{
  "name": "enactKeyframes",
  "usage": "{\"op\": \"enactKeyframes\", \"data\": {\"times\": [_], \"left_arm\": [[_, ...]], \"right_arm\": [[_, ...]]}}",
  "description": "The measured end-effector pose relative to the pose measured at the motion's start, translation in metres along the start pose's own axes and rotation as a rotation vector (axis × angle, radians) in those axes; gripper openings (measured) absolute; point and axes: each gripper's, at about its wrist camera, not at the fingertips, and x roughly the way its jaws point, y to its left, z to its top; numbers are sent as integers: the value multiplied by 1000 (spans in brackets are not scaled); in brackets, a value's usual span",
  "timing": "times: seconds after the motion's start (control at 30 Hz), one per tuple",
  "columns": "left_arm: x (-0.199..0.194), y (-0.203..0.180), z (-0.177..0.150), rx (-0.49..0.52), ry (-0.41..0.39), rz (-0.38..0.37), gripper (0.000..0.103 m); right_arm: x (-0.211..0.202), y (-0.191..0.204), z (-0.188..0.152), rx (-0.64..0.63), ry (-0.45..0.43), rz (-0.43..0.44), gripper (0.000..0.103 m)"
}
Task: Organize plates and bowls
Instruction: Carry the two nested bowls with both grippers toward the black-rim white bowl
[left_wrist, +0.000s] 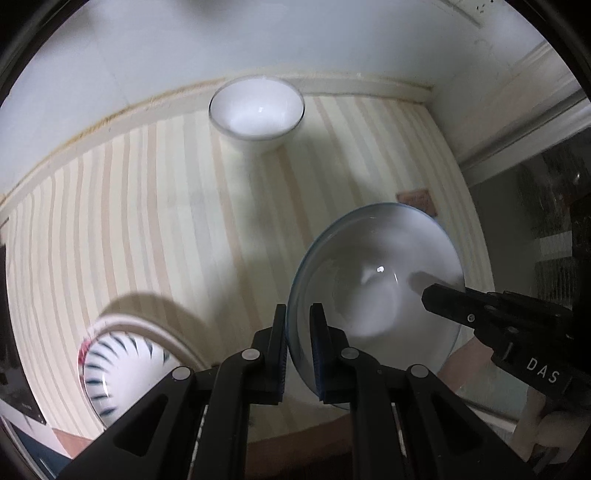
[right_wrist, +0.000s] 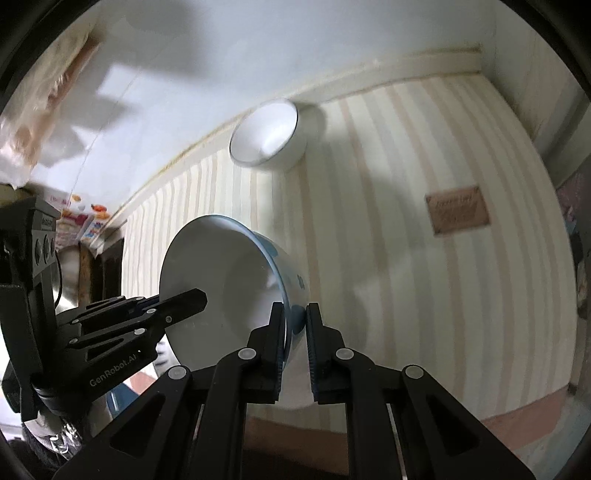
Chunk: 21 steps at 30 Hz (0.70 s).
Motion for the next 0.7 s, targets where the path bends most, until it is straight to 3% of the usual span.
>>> {"op": "enactKeyframes", "data": {"times": [0.23,0.7], "left_arm": [[28,7,-23,-24,71,-12,10],[57,1,-27,0,127,33,10]], "right_arm": [[25,-6,-30,21,60,-15,13],[52,-29,-47,66,121,-25,12]]}}
